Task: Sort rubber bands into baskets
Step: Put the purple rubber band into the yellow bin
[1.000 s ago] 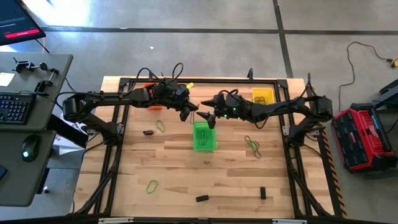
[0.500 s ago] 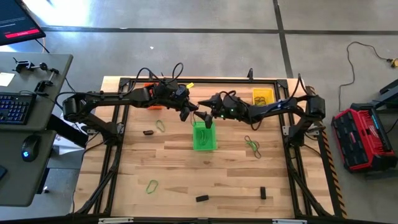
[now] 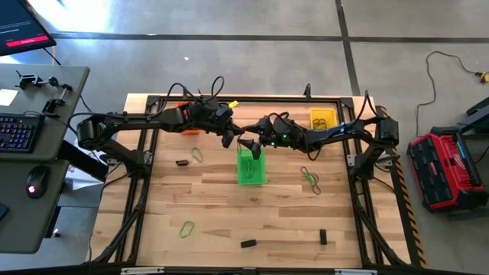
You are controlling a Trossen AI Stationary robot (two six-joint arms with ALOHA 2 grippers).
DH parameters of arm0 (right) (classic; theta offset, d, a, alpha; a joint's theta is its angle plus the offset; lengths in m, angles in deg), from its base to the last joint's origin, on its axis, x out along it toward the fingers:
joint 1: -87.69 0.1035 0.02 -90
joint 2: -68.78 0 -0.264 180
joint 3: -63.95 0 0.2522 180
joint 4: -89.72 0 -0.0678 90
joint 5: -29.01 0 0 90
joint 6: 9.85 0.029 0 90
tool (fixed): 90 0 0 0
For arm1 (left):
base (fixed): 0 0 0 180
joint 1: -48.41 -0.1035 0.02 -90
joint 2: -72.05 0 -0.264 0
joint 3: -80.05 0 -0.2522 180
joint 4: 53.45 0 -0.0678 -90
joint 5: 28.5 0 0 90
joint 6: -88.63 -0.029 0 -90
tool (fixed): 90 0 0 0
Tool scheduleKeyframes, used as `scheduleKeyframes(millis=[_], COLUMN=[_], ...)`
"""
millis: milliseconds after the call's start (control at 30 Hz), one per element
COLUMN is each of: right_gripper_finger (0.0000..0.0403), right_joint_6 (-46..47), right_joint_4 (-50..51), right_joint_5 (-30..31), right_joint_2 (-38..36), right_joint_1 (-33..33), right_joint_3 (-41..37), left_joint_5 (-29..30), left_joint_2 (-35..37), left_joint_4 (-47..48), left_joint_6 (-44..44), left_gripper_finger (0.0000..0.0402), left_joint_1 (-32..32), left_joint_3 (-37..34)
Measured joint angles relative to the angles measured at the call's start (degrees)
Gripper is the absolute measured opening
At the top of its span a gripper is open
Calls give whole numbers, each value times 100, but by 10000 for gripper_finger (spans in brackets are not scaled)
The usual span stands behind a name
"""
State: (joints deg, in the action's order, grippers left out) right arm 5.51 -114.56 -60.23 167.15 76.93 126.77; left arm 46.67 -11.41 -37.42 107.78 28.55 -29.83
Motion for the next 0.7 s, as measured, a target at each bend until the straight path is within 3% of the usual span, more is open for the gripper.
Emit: scheduleKeyframes(millis=[133,267,700], right_gripper_finger=[286,251,29], right_joint_6=[141,170,158], right_joint_4=[2,-30,-97], right_joint_5=[-18,-18,-36], right_joint_2=[0,0,0], right_joint_1=[0,0,0], right_joint_3=[0,0,0], left_joint_5=[34,89,368], left_joint_2=[0,0,0], left_joint_4=[-169,-346,-357], left_joint_6=[41,125,130], left_gripper_finger=[0,0,0], left_joint_1=[0,0,1], left_joint_3=[2,0,2])
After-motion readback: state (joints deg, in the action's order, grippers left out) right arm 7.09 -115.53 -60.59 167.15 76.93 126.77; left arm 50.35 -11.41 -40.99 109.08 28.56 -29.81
